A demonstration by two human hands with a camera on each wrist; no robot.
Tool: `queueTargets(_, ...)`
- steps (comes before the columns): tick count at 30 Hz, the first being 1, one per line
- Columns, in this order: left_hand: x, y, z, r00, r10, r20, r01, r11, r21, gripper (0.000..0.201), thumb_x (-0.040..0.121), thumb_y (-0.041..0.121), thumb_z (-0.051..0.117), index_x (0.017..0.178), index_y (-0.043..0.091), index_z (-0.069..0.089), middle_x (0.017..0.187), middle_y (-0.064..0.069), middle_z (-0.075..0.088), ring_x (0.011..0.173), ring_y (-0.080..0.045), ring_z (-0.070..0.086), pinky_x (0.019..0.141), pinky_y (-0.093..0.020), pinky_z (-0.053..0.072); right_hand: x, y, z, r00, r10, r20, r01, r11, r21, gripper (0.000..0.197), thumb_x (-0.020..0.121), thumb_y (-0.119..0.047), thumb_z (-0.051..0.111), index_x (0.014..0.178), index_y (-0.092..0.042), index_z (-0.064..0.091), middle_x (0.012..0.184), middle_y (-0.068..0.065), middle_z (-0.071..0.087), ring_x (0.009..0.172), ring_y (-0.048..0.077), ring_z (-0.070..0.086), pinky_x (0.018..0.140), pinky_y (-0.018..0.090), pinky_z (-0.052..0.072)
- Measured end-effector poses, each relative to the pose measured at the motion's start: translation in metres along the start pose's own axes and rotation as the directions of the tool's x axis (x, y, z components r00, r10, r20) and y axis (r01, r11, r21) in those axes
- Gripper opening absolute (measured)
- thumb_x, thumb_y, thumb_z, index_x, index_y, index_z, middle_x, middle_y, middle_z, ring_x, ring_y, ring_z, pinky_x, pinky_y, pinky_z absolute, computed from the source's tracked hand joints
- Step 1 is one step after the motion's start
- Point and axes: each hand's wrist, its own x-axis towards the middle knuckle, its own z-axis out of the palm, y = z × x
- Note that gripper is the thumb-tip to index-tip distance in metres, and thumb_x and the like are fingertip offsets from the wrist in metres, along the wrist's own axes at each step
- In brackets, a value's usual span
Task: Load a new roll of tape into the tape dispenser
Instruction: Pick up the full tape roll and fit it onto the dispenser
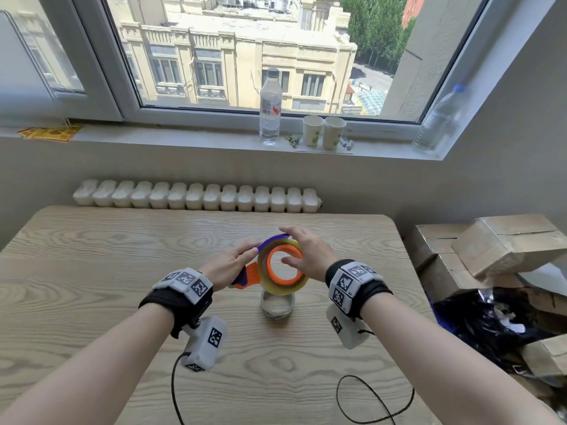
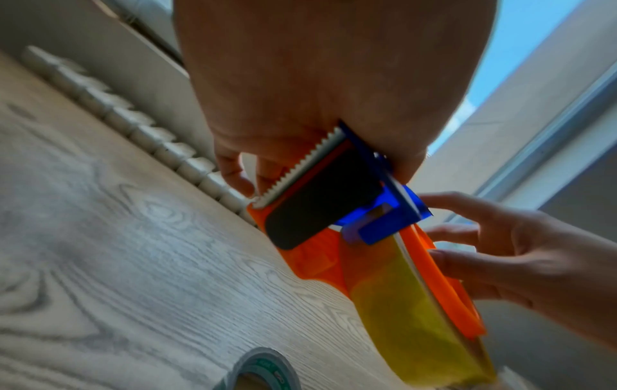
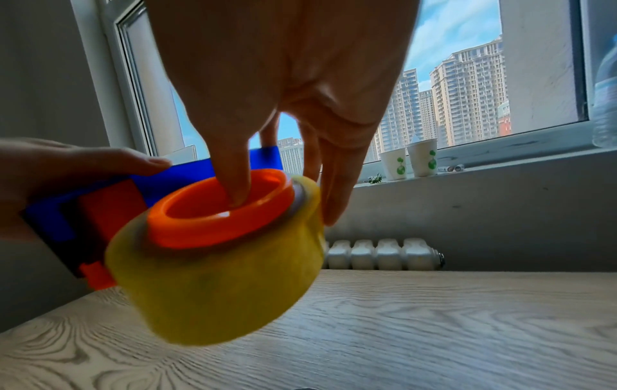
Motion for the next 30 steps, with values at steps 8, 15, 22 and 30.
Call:
queueTargets(8, -0.005, 0.006, -0.004, 0.996, -0.012, 0.093, 0.002, 0.995, 0.103, 0.020, 0.095, 0.044, 0.040, 0.106, 0.056, 0.052, 0.103, 0.003, 0.062, 0.076, -0.013, 0.057, 0.046, -0.013, 0.044, -0.007, 0.002, 0.002, 1.000, -0.009, -0.026, 0.008, 0.999, -0.033, 0.028, 0.089, -0.024, 0.056, 0.117, -0.022, 0.057, 0.105, 0.008, 0.068, 0.094, 0.025, 0.060, 0.078, 0.032, 0.044)
queueTargets(15, -0.002, 0.012, -0.026, 0.994, -0.107, -0.027, 0.100, 0.978, -0.180, 0.051, 0.096, 0.053, 0.014, 0.120, 0.025, 0.049, 0.072, 0.000, 0.067, 0.083, -0.019, 0.060, 0.089, -0.038, 0.040, -0.007, 0.010, 0.000, 0.997, 0.074, -0.036, -0.068, 0.989, 0.134, 0.025, 0.089, -0.027, 0.058, 0.109, -0.012, 0.058, 0.105, 0.013, 0.067, 0.098, 0.027, 0.060, 0.085, 0.037, 0.046)
queueTargets(22, -0.008, 0.007, -0.030, 0.980, -0.158, 0.120, 0.199, 0.799, -0.567, 0.063, 0.091, 0.059, 0.025, 0.105, 0.009, 0.060, 0.092, -0.014, 0.071, 0.091, -0.026, 0.064, 0.087, -0.038, 0.043, 0.000, 0.006, 0.010, 0.968, 0.249, 0.017, -0.215, 0.799, 0.562, 0.015, 0.087, -0.011, 0.060, 0.102, -0.008, 0.060, 0.084, 0.010, 0.062, 0.074, 0.031, 0.063, 0.071, 0.052, 0.058)
queueTargets(30, -0.013, 0.023, -0.010, 0.961, 0.096, 0.260, 0.117, 0.709, -0.696, 0.046, 0.075, 0.016, 0.058, 0.121, 0.012, 0.059, 0.108, -0.006, 0.070, 0.098, -0.020, 0.066, 0.091, -0.033, 0.049, -0.003, -0.012, 0.004, 0.958, 0.250, 0.142, -0.257, 0.524, 0.812, 0.025, 0.093, -0.004, 0.051, 0.116, 0.006, 0.052, 0.083, 0.009, 0.057, 0.063, 0.025, 0.062, 0.054, 0.029, 0.059)
